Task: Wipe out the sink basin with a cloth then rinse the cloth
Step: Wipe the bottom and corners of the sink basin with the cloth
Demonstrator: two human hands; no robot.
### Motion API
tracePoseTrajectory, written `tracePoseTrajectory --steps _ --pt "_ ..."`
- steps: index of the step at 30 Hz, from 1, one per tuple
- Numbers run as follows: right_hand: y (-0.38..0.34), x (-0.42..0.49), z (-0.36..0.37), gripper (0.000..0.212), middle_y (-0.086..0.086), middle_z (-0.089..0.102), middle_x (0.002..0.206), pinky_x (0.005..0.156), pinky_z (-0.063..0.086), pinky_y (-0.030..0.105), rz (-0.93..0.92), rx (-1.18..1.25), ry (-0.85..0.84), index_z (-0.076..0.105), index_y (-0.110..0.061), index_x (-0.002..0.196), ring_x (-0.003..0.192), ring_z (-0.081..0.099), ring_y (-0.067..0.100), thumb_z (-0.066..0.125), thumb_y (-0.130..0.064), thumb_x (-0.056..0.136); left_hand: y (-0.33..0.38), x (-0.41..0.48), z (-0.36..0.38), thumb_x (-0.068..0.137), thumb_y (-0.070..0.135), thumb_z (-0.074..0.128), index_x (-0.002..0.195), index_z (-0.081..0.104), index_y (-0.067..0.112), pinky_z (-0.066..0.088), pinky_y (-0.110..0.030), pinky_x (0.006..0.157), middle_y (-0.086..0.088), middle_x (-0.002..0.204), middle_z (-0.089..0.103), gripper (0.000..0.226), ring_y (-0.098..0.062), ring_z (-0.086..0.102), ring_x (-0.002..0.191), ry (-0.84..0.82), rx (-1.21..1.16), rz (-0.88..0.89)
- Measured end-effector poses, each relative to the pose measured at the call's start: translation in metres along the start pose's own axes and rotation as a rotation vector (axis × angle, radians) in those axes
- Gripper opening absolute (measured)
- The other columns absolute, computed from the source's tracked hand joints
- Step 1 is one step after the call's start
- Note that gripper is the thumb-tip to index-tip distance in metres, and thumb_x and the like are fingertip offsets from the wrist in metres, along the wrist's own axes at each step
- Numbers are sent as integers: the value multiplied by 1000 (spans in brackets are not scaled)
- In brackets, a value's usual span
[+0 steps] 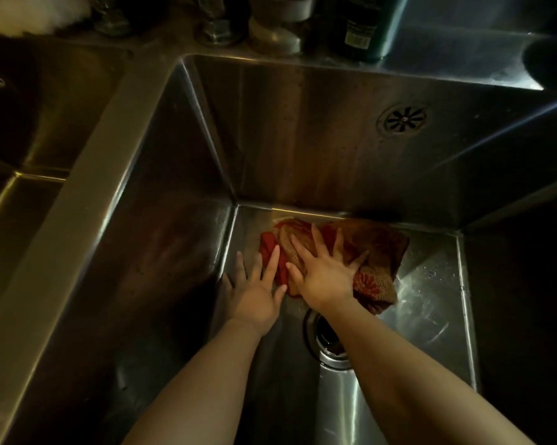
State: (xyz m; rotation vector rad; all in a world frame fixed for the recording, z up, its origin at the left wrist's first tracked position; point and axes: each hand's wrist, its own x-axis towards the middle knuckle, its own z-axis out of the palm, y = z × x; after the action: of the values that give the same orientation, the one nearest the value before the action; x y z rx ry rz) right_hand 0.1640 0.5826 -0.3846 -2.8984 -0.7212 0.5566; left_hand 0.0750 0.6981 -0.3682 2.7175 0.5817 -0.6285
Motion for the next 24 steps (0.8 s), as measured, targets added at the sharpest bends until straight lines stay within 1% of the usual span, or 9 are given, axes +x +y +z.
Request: tracePoseTrajectory --steps 2,5,9,11,13,15,18,21,24 --pt "11 1 -2 55 -8 -9 158 95 -15 74 -6 4 10 -17 -59 133 141 -18 35 19 -61 92 8 6 -5 96 55 25 134 -32 49 4 -66 111 7 159 -8 68 -37 -19 143 -46 -14 31" --pt "37 0 -9 53 -10 -12 157 97 -12 74 -1 -12 7 -19 -61 132 141 -17 34 16 -59 93 23 15 -14 94 58 29 140 -21 51 7 -69 107 7 159 -4 68 -37 -16 143 -109 18 119" --pt "70 -7 -16 61 -7 -13 158 101 -7 73 18 -35 14 -42 -63 113 143 -13 34 15 -62 91 49 26 -21 94 57 33 143 -14 49 8 -69 107 7 159 0 68 -38 -14 143 -161 56 228" --pt "80 -12 -18 62 -5 -12 158 104 -2 72 8 -50 24 -46 -62 109 143 -9 35 10 -69 84 57 28 -22 94 57 33 145 -14 45 11 -68 108 4 159 6 71 -39 -10 144 -186 120 289" --pt "86 -18 -18 60 -5 -11 158 105 1 71 5 -23 43 -44 -63 111 143 -7 35 6 -73 79 58 26 -21 94 58 33 144 -16 45 10 -68 109 3 159 7 71 -40 -10 143 -194 179 335" --pt "90 -25 -15 57 -6 -14 157 104 0 72 38 -30 70 -37 -65 118 144 -8 34 7 -70 81 53 23 -17 95 56 33 140 -22 49 8 -68 109 6 160 1 72 -38 -11 144 -177 170 339" --pt "91 -31 -9 60 -4 -18 157 97 -13 75 183 -98 101 -4 -56 140 141 -16 38 14 -70 84 49 18 -10 95 54 36 139 -28 42 9 -67 109 8 159 -14 79 -30 -15 145 -137 89 224" --pt "93 -29 -9 75 -6 -26 154 94 -14 76 211 -117 45 -11 -54 139 138 -22 41 5 -83 72 48 19 -6 94 58 33 147 -19 30 7 -68 108 10 156 -24 79 -27 -21 144 -148 106 176" --pt "98 -20 -12 72 -7 -31 152 95 -7 79 191 -108 -31 -20 -56 136 137 -22 42 10 -83 75 47 21 -7 93 59 33 148 -16 30 6 -70 107 10 156 -24 79 -27 -22 143 -165 108 194"
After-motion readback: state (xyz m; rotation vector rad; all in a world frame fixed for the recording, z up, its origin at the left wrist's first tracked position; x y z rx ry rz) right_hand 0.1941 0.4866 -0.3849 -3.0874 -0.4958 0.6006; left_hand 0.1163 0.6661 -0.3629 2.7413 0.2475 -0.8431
